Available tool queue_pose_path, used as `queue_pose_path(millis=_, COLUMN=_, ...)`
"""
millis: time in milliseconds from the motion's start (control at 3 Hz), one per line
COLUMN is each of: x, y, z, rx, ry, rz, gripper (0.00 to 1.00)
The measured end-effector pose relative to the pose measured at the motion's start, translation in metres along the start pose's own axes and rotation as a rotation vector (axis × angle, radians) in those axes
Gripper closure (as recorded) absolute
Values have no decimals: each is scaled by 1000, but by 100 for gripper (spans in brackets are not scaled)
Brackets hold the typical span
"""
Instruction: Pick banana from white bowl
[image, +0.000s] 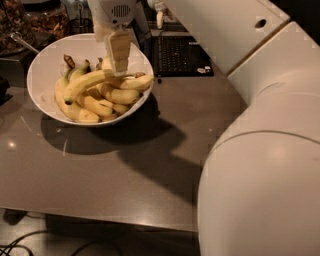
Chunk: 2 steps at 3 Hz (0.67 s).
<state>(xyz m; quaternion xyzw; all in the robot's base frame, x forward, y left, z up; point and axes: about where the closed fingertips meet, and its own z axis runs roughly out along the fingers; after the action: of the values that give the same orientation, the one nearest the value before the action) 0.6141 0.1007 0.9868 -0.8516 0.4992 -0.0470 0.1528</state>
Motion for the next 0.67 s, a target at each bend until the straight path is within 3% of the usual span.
queue_pose_path(millis=667, x=-5, y=-4, z=32, rx=-61, ry=-34, rz=0, gripper=41)
